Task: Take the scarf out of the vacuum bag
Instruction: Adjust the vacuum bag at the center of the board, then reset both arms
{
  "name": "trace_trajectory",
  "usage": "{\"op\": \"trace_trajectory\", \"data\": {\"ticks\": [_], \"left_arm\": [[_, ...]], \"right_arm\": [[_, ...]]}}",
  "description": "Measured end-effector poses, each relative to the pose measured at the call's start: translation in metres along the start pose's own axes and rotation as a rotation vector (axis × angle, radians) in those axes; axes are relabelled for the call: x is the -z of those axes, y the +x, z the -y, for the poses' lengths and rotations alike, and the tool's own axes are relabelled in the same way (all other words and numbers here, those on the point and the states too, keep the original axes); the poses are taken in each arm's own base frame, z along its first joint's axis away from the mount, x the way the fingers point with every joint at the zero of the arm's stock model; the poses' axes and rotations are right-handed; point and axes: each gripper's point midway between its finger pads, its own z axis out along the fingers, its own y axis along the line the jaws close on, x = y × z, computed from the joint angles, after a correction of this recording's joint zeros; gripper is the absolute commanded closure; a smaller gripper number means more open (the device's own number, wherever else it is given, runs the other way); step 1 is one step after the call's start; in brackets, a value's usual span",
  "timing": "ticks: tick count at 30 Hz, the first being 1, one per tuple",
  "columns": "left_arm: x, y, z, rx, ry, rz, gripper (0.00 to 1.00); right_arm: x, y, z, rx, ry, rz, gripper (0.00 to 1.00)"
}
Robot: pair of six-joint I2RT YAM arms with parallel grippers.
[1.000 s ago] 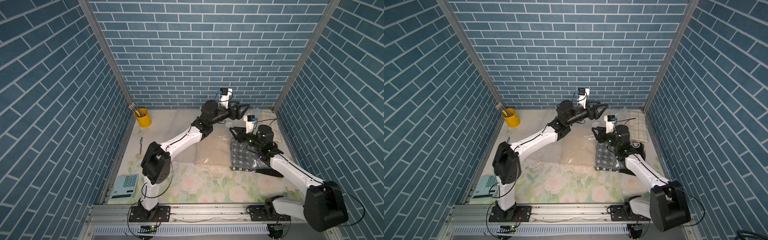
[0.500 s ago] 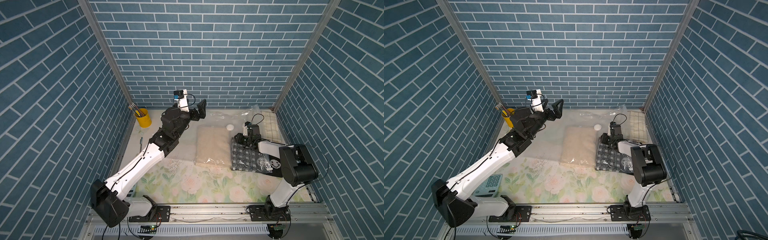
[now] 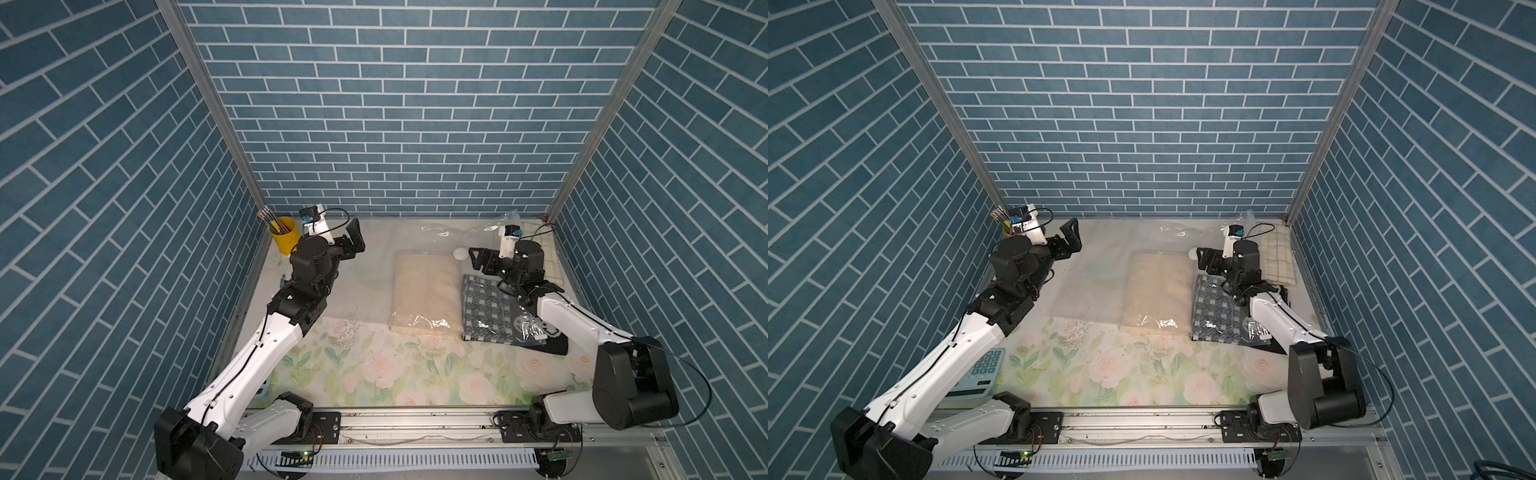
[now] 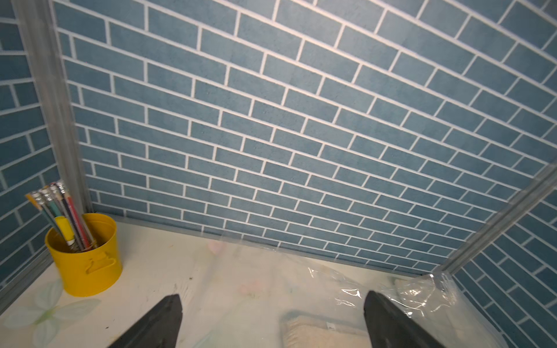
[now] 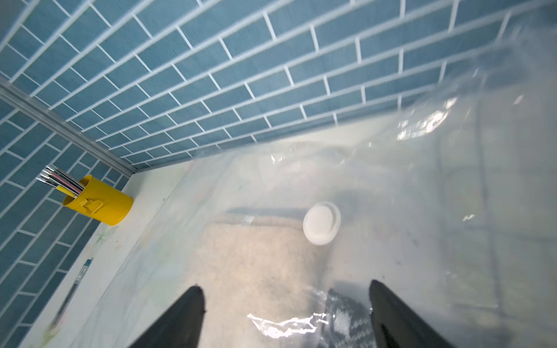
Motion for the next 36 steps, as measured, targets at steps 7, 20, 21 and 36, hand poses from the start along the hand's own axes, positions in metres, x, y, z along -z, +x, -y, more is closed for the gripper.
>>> {"op": "trace_trajectory", "data": {"ticks": [7,20,21,36], "left_arm": [[0.003,0.021,-0.04,0.015,-0.098,-0.037,0.0],[-0.02,0.092,-0.076,0.071,-0.192,-0.188,0.0],[-0.02,0.092,-0.076,0.071,-0.19,-0.189,0.0],[-0.001,0.063,-0.07,0.044,-0.129,-0.041,0.0]], "right_arm": [[0.021,-0.01,0.012,0.074,0.162,0.084,0.01],[0.044,0.007,0.027,0.171,0.389,0.103,0.01],[0.05,0.006,0.029,0.169,0.402,0.119,0.01],[0.065,0.003,0.048,0.18,0.521,0.164,0.01]]}}
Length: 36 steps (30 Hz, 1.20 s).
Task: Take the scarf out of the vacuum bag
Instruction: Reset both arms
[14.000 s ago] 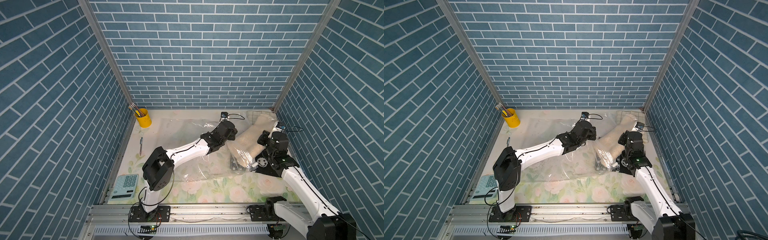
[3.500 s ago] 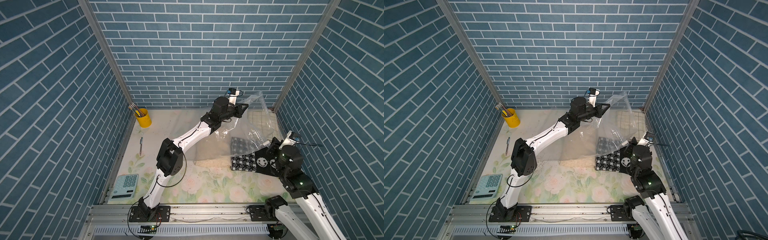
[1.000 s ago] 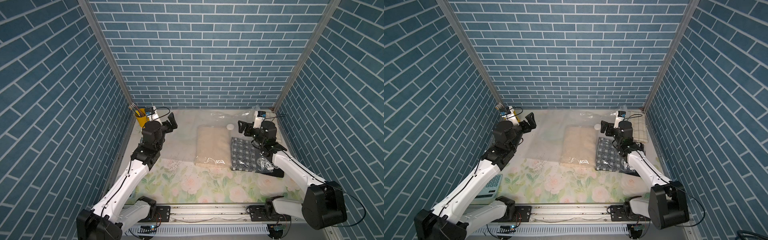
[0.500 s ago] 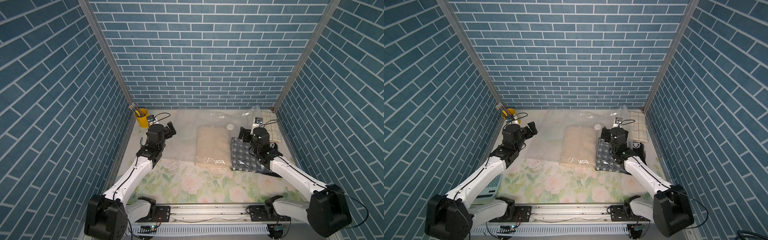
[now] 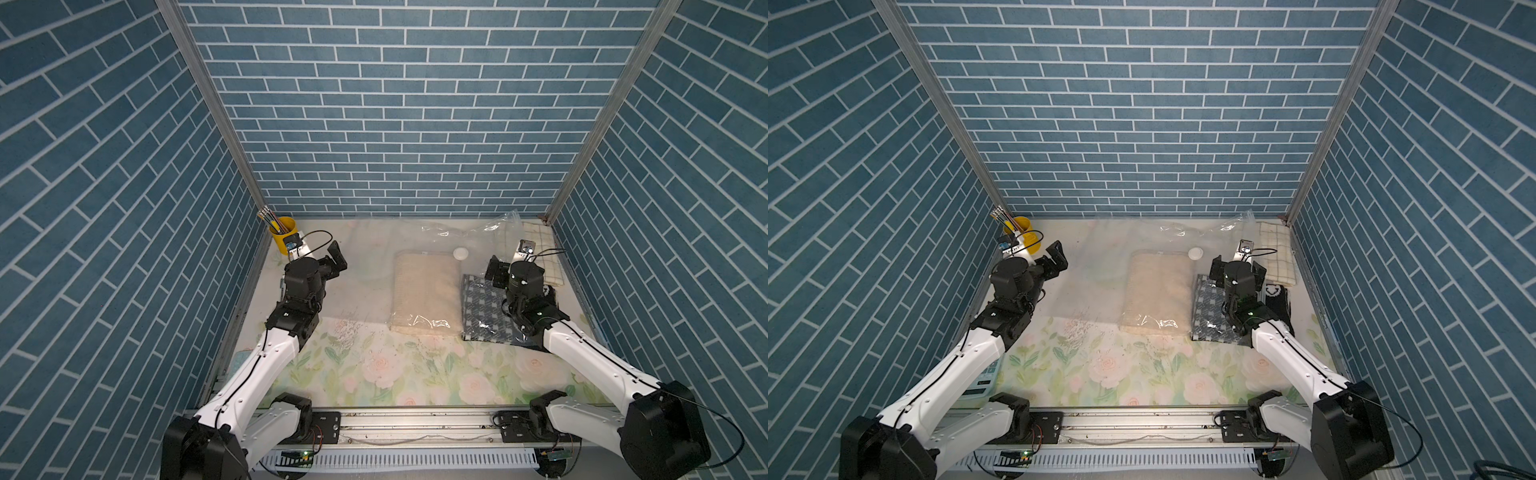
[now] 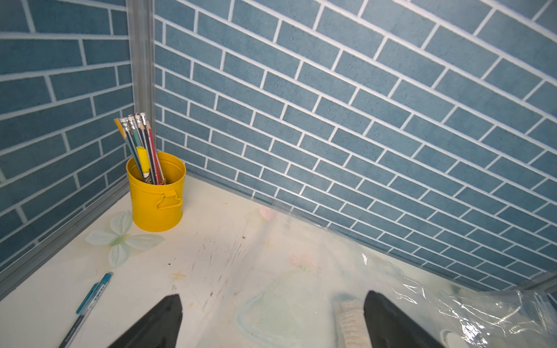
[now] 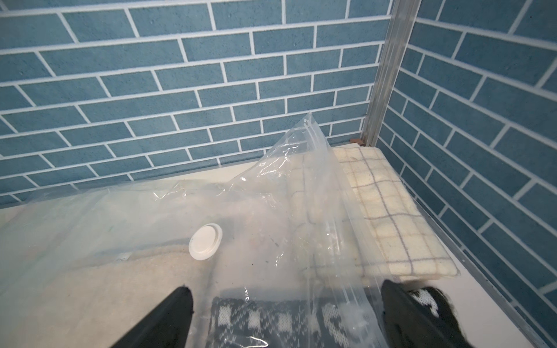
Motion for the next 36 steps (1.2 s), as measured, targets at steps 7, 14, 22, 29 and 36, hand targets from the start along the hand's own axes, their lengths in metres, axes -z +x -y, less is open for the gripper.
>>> {"op": "trace_trajectory", "data": {"ticks": [7,14,22,29,36], "left_arm": [[-0.008,0.033,-0.018,-0.154,-0.039,-0.007,0.0],[0.023,0.053,-0.068,-0.237,-0.19,0.086,0.0],[0.034,0.074,-0.092,-0.317,-0.248,0.124,0.0],[0.009,0.118,-0.106,-0.389,-0.246,0.051,0.0],[-0.011,0.116,-0.122,-0.388,-0.207,0.072,0.0]], "right_arm": [[0.001,0.007,0.017,0.095,0.067,0.087,0.01],[0.004,0.057,0.037,0.298,0.093,0.074,0.01],[-0.003,0.096,0.067,0.274,0.112,0.082,0.01],[-0.02,0.1,0.056,0.288,0.077,0.136,0.01],[-0.017,0.085,0.067,0.243,0.089,0.214,0.01]]}}
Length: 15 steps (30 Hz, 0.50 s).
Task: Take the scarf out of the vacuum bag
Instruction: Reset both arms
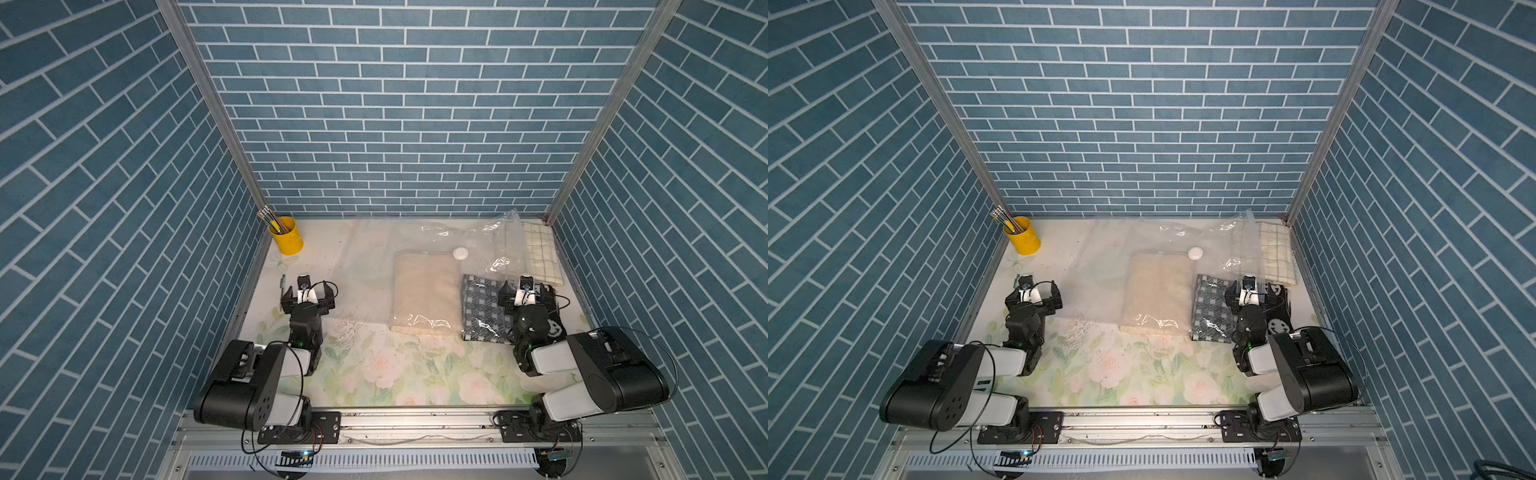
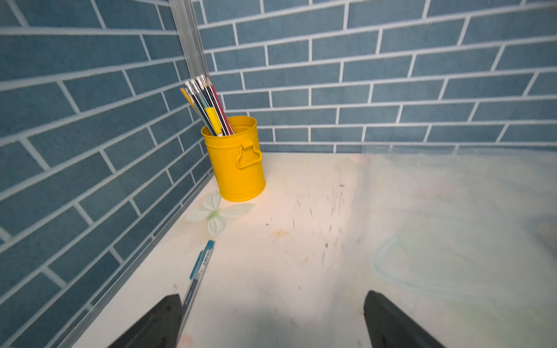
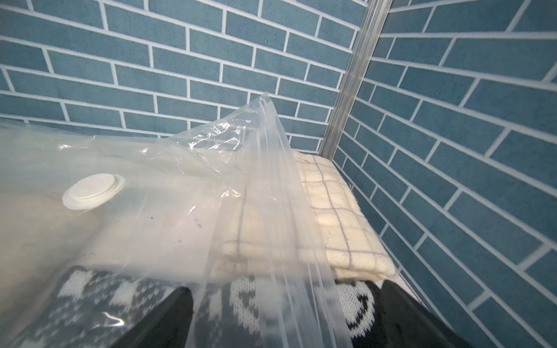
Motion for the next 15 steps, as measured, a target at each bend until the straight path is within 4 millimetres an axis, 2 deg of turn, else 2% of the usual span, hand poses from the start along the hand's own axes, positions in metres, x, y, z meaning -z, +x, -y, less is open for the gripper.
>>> {"op": "trace_trajectory", "data": {"ticks": [3,8,15], "left_arm": [[-0.006,0.012,-0.005,0.015,0.022,-0.025,0.0],[-0.009,0.004,0.003,0.034,0.08,-0.003,0.0],[-0.01,0.002,0.008,0.039,0.106,0.003,0.0]], "right_arm": [[-0.003,-0.001,0.002,-0.012,-0.031,0.011,0.01],[-0.011,0.009,0.003,-0.033,-0.103,-0.002,0.01],[-0.006,0.003,-0.017,-0.04,-0.228,0.03,0.01]]}}
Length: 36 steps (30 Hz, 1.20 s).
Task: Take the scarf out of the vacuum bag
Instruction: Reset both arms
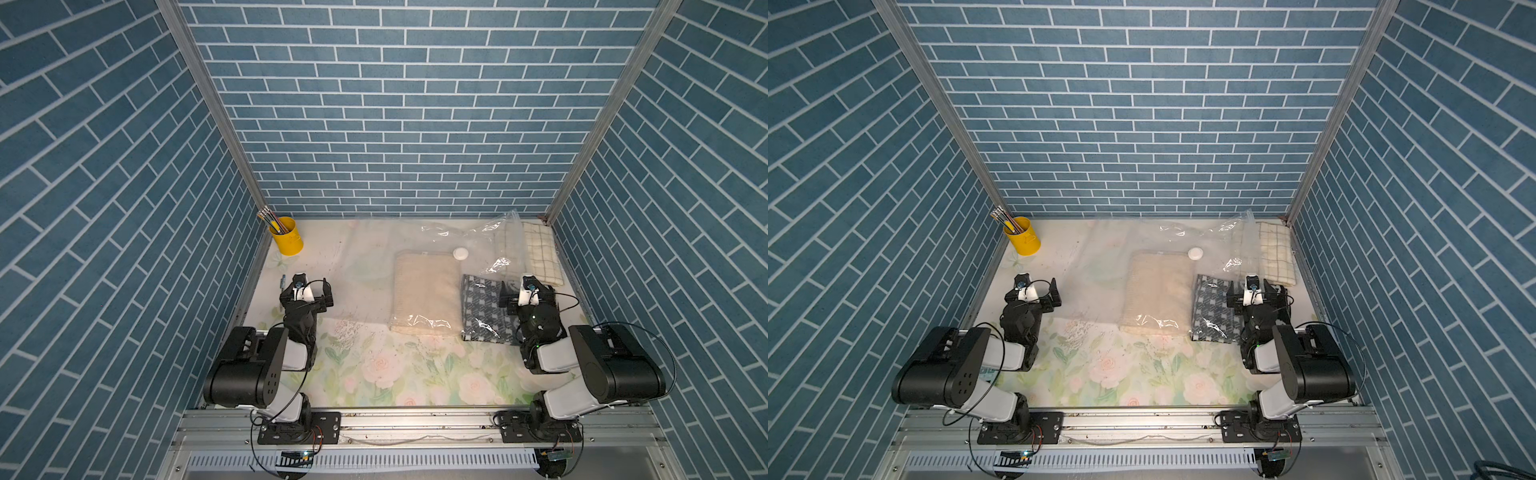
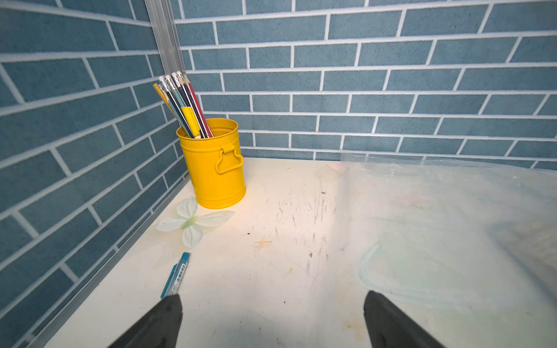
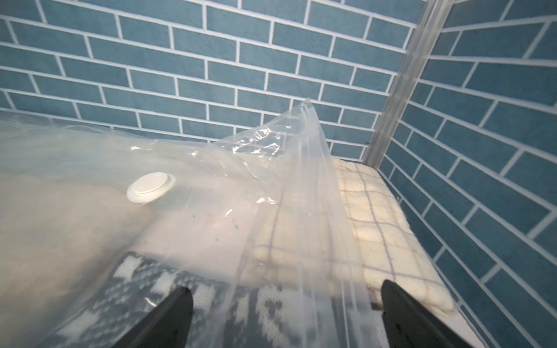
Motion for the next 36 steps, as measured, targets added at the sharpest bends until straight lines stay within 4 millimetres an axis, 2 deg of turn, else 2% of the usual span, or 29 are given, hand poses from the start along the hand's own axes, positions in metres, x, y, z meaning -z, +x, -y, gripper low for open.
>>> {"op": "trace_trajectory", "data": {"ticks": [7,36], "left_arm": [[-0.0001,0.0,0.0006,0.002,0.003,0.0,0.0],[-0.0001,-0.0001,0.0006,0.002,0.003,0.0,0.0]], "right_arm": [[0.0001,-0.0007,-0.0067,0.0,-0.039,0.004,0.01],[0.0002,-0.0004,-0.0074,0.0,-0.043,0.004,0.01]]}}
